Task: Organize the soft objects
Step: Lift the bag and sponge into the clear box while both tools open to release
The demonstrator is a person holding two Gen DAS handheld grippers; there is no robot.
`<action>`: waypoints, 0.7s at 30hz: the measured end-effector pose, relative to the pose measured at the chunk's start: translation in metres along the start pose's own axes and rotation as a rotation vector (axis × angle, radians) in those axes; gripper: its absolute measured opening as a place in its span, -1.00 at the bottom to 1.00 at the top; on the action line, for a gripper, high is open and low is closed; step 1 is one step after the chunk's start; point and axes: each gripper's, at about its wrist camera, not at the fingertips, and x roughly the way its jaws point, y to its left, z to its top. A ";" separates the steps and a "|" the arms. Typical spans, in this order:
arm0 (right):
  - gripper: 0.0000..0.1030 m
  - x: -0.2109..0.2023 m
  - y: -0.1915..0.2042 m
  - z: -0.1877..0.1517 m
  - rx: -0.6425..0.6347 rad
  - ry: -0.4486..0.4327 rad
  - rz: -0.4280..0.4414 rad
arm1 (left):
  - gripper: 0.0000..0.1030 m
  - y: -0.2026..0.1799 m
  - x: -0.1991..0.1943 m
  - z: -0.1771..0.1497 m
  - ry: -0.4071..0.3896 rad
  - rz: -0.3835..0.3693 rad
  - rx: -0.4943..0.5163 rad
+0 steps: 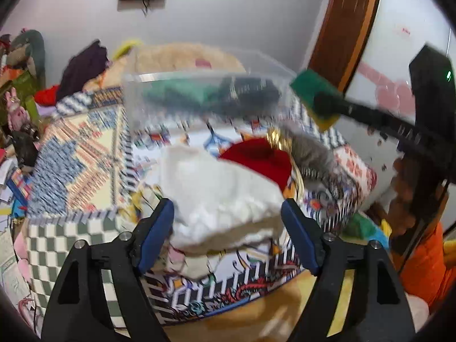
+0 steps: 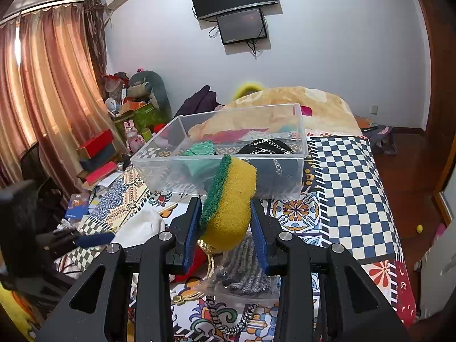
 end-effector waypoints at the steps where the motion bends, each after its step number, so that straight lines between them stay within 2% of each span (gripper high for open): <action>1: -0.39 0.000 -0.001 0.000 0.001 0.000 0.003 | 0.60 0.000 0.004 -0.002 0.014 0.001 0.000; 6: -0.39 -0.001 -0.004 0.000 0.012 -0.001 0.006 | 0.55 0.005 0.008 -0.007 0.003 0.017 -0.018; 7: -0.39 -0.001 -0.004 0.000 0.017 0.000 0.009 | 0.37 0.005 0.007 -0.008 -0.007 0.025 -0.021; 8: -0.39 -0.001 -0.005 -0.001 0.022 0.002 0.011 | 0.09 0.006 0.007 -0.008 -0.012 0.034 -0.018; 9: -0.39 0.000 -0.006 -0.001 0.024 0.005 0.011 | -0.04 0.005 0.006 -0.008 -0.018 0.047 -0.014; 10: -0.39 0.000 -0.006 -0.001 0.025 0.006 0.010 | -0.29 0.006 0.006 -0.008 -0.025 0.045 -0.013; 11: -0.39 0.001 -0.007 -0.001 0.027 0.009 0.010 | -0.43 0.008 0.006 -0.007 -0.028 0.036 -0.014; 14: -0.39 0.001 -0.007 -0.003 0.029 0.013 0.008 | -0.55 0.006 0.000 -0.005 -0.053 0.033 -0.008; 17: -0.39 0.002 -0.006 -0.003 0.024 0.017 0.008 | -0.55 -0.001 -0.006 -0.002 -0.071 0.051 0.024; 21: -0.39 0.002 -0.005 -0.003 0.021 0.019 0.009 | -0.55 -0.010 -0.024 0.005 -0.136 0.074 0.062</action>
